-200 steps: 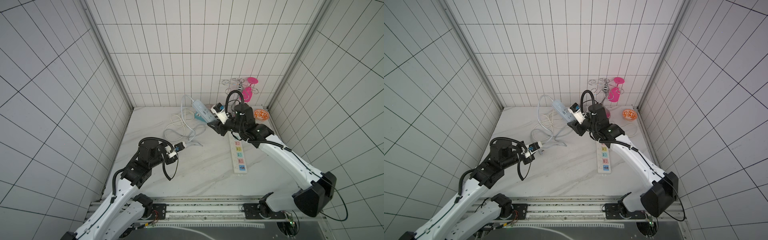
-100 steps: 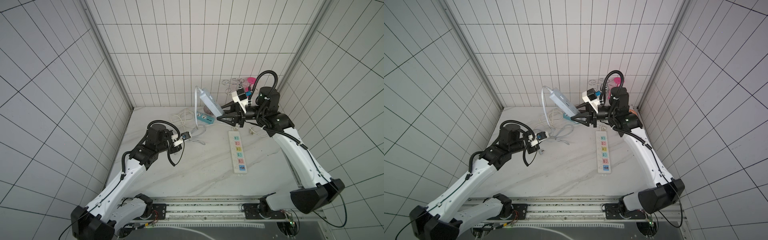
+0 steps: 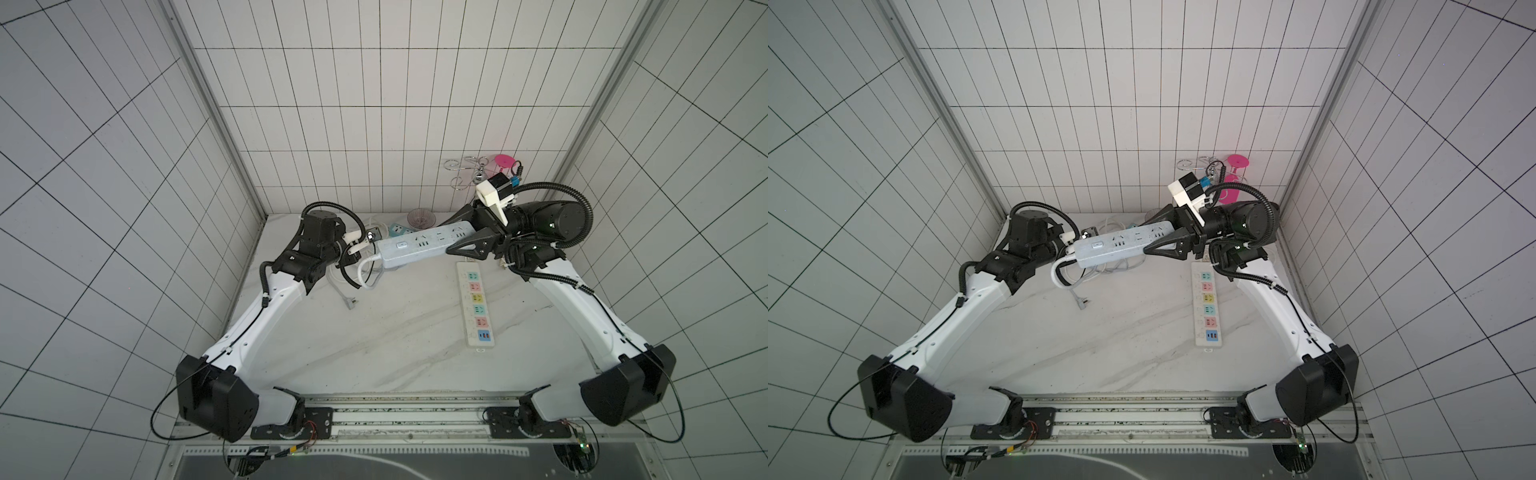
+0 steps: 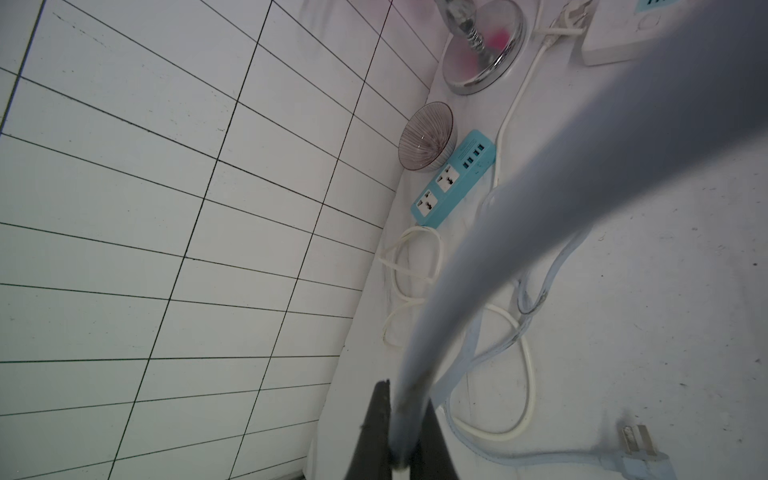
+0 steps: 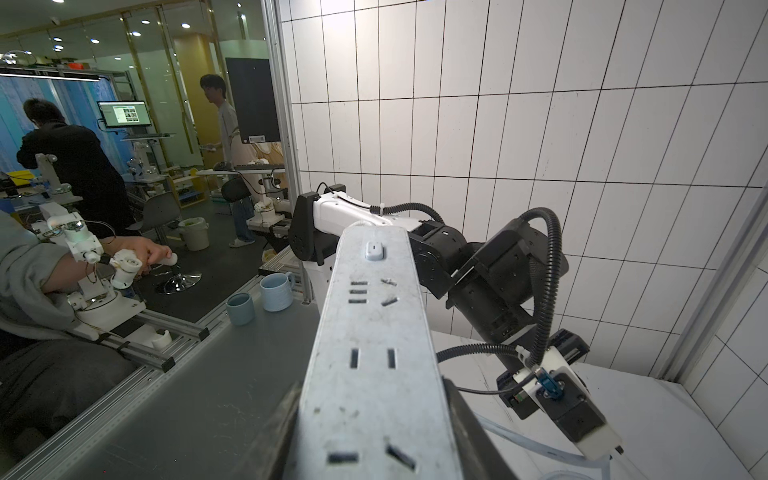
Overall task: Wrap the cord around the power strip
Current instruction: Wrap the power cord around the power strip.
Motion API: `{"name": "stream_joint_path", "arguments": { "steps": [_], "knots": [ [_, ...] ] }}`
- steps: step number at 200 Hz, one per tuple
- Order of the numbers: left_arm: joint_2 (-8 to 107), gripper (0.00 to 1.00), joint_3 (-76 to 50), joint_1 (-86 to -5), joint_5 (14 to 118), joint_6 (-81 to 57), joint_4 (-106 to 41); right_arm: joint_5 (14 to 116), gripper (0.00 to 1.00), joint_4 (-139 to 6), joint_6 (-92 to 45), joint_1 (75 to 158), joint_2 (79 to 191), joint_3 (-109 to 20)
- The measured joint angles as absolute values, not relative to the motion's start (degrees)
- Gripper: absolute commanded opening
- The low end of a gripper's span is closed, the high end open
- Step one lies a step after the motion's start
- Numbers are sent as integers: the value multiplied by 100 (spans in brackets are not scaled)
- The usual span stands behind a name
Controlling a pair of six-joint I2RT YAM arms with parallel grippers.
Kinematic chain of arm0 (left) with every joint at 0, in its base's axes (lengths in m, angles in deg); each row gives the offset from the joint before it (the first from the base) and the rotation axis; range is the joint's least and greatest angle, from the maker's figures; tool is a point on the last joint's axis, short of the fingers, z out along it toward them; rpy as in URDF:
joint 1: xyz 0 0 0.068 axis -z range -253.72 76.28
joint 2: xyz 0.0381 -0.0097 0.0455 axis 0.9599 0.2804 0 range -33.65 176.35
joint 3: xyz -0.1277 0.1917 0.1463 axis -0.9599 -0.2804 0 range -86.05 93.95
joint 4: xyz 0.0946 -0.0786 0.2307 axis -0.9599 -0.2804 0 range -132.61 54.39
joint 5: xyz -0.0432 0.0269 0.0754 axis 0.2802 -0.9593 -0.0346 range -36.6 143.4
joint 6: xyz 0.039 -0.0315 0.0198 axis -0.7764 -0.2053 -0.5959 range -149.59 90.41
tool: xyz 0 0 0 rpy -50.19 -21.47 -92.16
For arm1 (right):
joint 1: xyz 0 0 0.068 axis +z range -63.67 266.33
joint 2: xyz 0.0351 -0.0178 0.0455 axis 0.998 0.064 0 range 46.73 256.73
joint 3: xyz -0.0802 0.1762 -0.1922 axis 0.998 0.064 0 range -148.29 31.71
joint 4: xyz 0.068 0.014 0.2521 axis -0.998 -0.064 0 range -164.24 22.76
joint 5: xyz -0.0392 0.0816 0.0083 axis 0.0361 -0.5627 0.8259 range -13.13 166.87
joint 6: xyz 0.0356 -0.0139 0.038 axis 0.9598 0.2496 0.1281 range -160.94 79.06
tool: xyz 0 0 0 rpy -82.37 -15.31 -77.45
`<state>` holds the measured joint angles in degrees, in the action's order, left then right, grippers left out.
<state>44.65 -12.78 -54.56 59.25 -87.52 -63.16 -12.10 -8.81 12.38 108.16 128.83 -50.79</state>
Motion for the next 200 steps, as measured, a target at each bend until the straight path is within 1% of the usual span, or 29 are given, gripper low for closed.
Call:
{"name": "stream_joint_path", "arguments": {
  "steps": [39,73,92,161,200],
  "knots": [
    [4596,0,-1275,-5524,5592,-8750,-5956,-1256,0,-288,1944,11043,13301,-5081],
    [4675,0,-1101,-5524,5361,-8732,-5894,-1287,0,1244,3629,11364,14013,-5081],
    [4673,0,-1028,-5497,5109,-8726,-5783,-1313,0,1672,4248,11408,14335,-5081],
    [4675,0,-1028,-5198,3665,-9209,-5525,-1298,0,2179,4805,11323,14833,-4950],
    [4732,0,-1066,-5148,3136,-9486,-5245,-1263,0,2214,5115,11266,15517,-4950]
  ]
}}
